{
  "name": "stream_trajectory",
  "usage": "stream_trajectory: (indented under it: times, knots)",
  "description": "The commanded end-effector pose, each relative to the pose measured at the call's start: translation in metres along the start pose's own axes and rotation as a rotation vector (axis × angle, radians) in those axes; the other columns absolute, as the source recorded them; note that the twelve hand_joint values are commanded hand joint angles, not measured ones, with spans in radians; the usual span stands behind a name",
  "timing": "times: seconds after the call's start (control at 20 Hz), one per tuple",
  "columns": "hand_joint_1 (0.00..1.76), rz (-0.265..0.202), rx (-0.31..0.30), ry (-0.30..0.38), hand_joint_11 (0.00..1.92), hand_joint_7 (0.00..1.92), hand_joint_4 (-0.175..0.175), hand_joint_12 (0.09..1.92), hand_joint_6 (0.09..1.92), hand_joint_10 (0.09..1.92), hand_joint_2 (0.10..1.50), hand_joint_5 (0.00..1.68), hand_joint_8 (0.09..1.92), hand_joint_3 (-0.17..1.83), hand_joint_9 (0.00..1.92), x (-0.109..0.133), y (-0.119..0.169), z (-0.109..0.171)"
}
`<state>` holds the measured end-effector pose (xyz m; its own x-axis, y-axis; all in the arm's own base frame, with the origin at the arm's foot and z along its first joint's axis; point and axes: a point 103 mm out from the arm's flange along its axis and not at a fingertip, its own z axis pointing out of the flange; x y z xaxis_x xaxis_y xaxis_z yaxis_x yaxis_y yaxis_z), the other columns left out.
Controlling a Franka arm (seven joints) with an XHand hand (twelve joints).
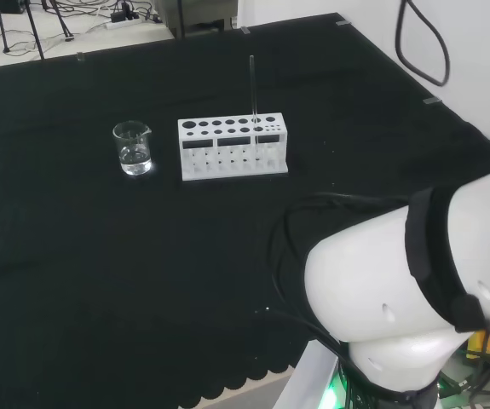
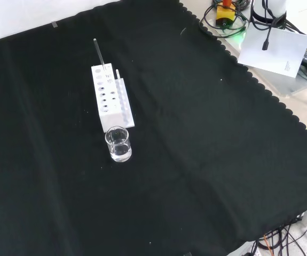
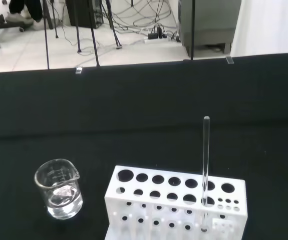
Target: Take the glass rod from the white test tube rack.
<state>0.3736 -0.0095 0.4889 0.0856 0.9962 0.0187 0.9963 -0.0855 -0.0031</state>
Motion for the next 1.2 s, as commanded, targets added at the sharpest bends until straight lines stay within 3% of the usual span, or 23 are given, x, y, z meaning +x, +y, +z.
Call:
stream_trajectory:
  times: [0.05,0.6,1.2]
  knots:
    - [0.49,-0.004,-0.014,-0.065,0.0,0.0,-0.146,1.25,0.09,0.74,1.11,0.01,0.39,0.21,0.0,-0.01,0.081,0.007]
    - [0.54,-0.008,0.037,-0.079,0.0,0.0,-0.143,1.36,0.09,0.88,1.06,0.04,0.51,0.26,0.02,-0.029,0.154,0.042]
    - [0.53,-0.024,0.116,-0.111,0.0,0.0,-0.143,1.39,0.09,0.9,1.05,0.04,0.57,0.3,0.05,-0.043,0.171,0.104]
